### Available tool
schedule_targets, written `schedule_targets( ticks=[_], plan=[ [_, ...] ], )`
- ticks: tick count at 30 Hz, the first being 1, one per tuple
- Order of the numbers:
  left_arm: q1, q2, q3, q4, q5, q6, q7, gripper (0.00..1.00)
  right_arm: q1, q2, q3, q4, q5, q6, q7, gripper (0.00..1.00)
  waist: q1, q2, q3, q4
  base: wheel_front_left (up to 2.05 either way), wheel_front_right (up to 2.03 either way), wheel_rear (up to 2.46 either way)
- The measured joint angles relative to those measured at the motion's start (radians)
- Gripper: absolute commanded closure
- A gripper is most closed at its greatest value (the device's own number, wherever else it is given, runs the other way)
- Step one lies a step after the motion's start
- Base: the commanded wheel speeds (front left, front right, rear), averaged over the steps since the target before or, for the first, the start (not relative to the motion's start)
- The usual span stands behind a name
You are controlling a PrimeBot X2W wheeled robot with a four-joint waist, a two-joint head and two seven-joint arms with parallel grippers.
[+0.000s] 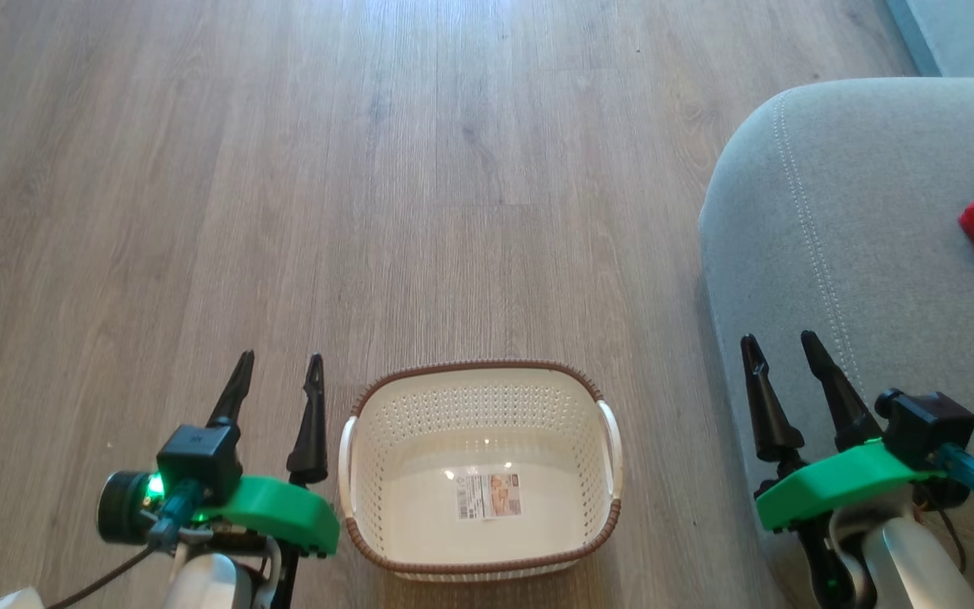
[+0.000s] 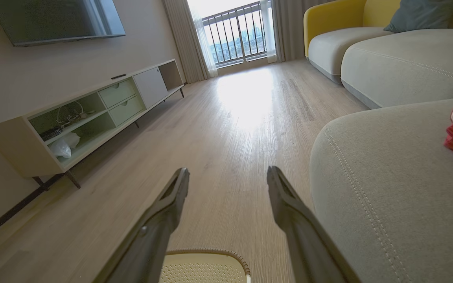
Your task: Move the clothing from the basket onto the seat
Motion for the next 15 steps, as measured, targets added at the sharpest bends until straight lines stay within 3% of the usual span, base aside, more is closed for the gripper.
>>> schedule_targets(
  ticks=[15],
  plan=[
    [0.01,0.0,0.002,0.012,-0.072,-0.046,0.0,0.0,0.0,0.001,-0.003,0.002,-0.002,0.0,0.0,0.0,0.0,0.0,0.002,-0.016,0.0,0.0,0.0]
  ],
)
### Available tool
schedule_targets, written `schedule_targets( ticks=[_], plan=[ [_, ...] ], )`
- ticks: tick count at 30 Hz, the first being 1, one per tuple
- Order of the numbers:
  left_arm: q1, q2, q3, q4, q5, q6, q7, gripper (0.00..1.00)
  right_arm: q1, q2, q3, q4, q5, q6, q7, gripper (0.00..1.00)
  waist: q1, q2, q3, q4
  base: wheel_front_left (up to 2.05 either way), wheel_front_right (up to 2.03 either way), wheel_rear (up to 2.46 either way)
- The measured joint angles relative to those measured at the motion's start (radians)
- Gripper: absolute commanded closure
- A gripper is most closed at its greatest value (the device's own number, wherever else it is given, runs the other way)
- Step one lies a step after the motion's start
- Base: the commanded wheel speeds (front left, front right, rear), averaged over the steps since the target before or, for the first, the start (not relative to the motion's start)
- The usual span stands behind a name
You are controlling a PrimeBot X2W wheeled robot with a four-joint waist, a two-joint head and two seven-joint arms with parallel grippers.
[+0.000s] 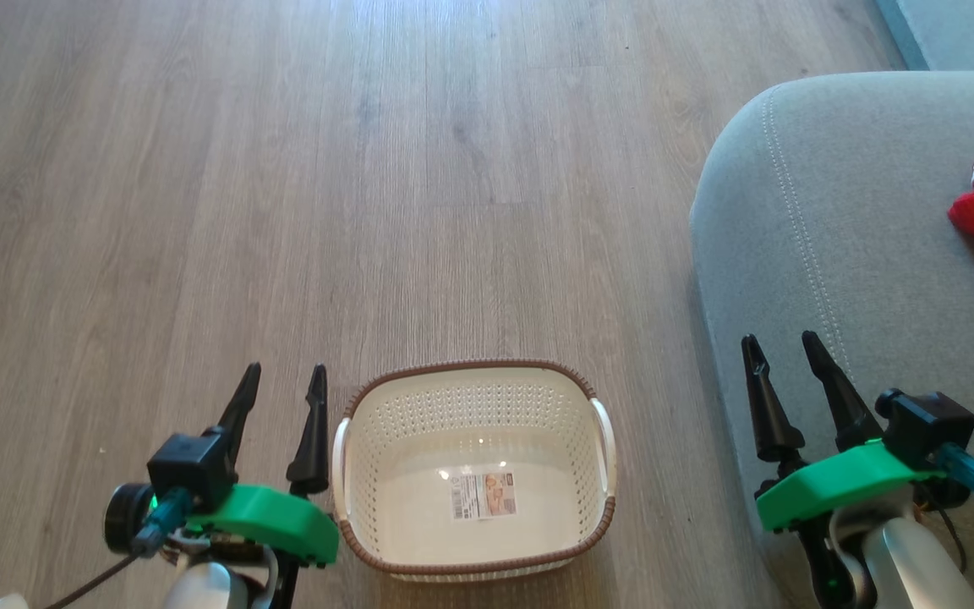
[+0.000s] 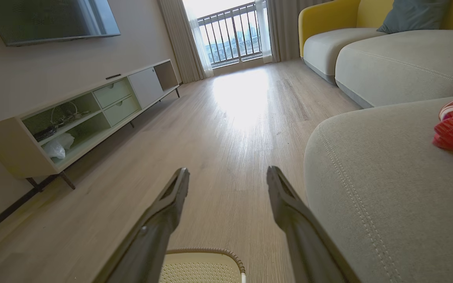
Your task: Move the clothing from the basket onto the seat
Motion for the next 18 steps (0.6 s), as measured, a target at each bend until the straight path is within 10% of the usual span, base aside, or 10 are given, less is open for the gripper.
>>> schedule_targets(
  ticks=[10,11,18],
  plan=[
    [0.007,0.0,0.013,0.019,-0.035,-0.004,0.0,0.0,0.0,0.0,0.0,0.001,-0.007,0.0,0.0,0.0,0.0,0.0,-0.002,-0.007,0.0,0.0,0.0],
    [0.007,0.0,0.012,0.022,-0.036,-0.008,0.0,1.0,0.0,0.0,0.0,0.002,-0.007,0.0,0.0,1.0,0.0,0.0,-0.002,-0.007,0.0,0.0,0.0],
    [0.059,0.0,0.012,0.113,-0.051,-0.007,0.01,1.0,0.049,0.001,0.005,0.089,0.008,0.0,0.007,1.0,0.0,0.0,-0.003,-0.008,0.0,0.0,0.0]
  ],
)
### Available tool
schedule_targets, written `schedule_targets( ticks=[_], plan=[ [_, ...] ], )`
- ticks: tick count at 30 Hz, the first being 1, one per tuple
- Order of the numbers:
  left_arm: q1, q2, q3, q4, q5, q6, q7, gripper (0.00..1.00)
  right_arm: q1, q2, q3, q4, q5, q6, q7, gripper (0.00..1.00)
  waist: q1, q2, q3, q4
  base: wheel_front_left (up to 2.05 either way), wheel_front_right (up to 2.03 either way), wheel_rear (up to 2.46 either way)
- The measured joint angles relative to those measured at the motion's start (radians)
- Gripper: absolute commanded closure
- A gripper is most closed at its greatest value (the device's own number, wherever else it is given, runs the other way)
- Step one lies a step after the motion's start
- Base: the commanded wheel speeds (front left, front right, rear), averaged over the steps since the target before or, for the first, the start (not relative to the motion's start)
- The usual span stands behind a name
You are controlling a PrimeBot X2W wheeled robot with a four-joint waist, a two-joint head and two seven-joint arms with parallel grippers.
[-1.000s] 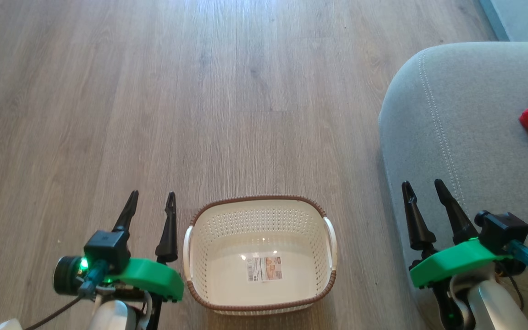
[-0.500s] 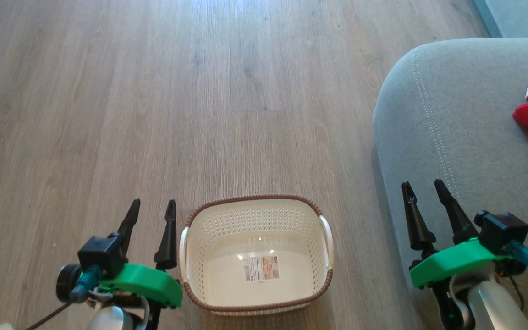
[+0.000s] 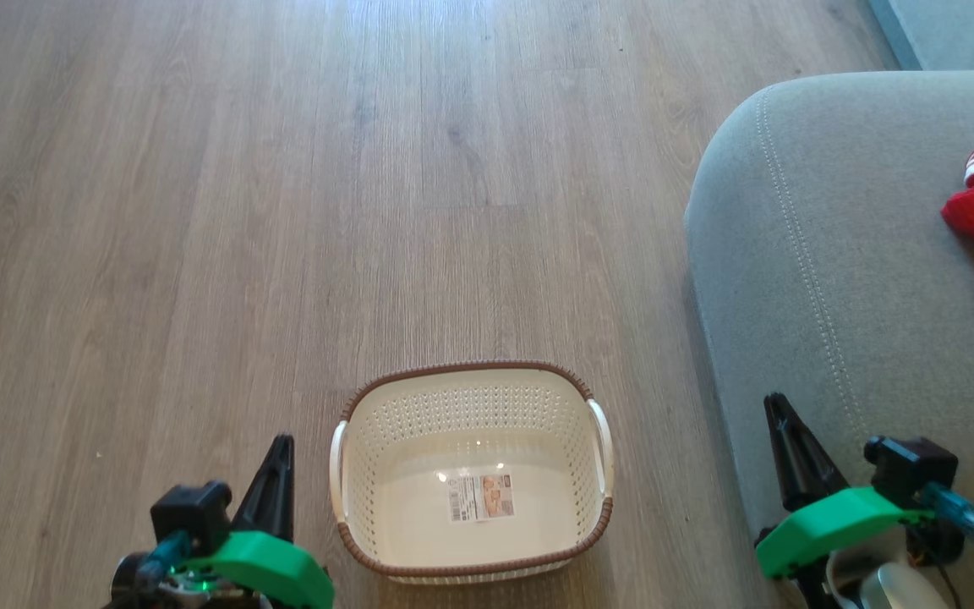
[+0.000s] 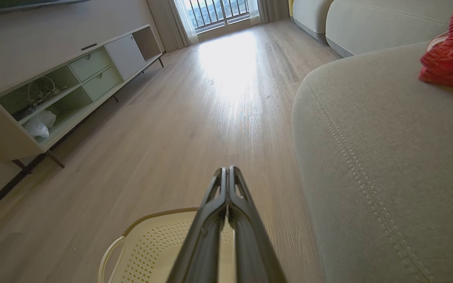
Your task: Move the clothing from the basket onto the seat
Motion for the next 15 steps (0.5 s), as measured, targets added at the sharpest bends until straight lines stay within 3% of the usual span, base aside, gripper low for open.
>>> schedule_targets(
  ticks=[15],
  plan=[
    [0.003,0.0,0.016,0.0,-0.16,-0.018,0.043,1.0,0.005,0.007,-0.02,-0.006,0.146,0.0,0.041,1.0,0.0,0.0,-0.002,0.0,0.0,0.0,0.0]
  ],
)
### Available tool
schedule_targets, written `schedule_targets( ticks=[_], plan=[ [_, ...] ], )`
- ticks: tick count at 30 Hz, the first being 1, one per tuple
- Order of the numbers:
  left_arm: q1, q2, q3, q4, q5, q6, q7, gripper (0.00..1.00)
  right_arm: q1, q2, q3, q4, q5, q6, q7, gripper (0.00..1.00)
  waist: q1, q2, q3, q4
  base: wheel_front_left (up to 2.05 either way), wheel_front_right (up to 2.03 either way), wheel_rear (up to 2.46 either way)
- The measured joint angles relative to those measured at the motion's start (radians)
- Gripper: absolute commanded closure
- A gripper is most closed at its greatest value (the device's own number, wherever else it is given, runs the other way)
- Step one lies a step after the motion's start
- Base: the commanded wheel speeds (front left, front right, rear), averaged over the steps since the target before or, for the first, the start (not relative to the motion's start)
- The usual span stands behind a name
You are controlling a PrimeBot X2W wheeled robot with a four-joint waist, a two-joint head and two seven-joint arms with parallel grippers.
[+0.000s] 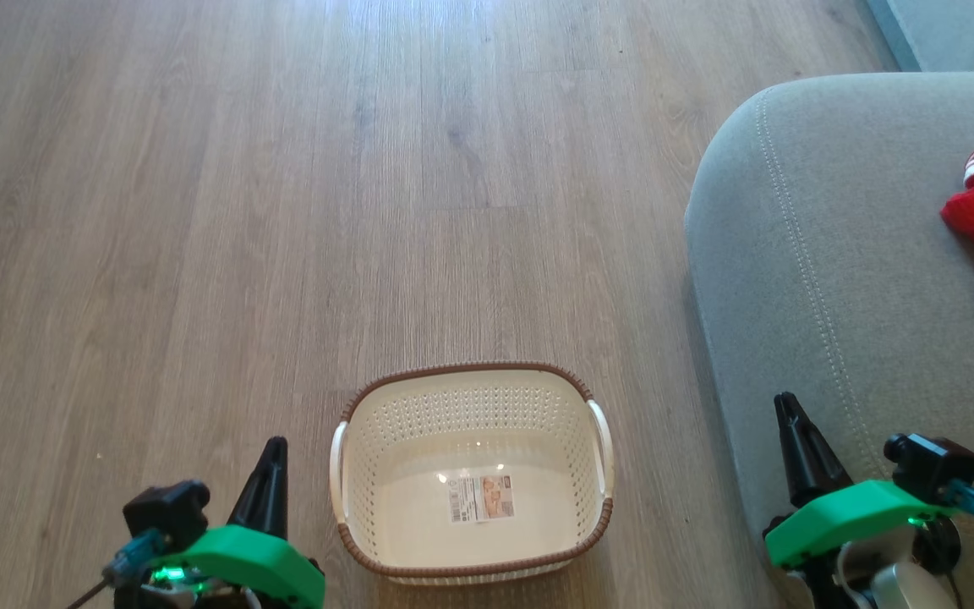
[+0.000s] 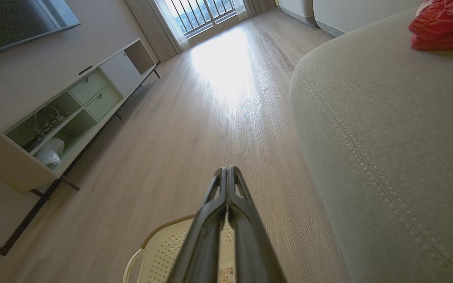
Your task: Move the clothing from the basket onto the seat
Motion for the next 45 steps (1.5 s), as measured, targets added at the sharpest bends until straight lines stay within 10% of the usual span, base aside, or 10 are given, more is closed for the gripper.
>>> schedule_targets(
  ticks=[45],
  plan=[
    [-0.02,-0.002,0.089,-0.004,-0.479,-0.047,0.128,1.0,-0.003,0.024,-0.088,-0.029,0.438,0.0,0.129,1.0,0.0,0.0,-0.007,0.0,0.0,0.0,0.0]
  ],
)
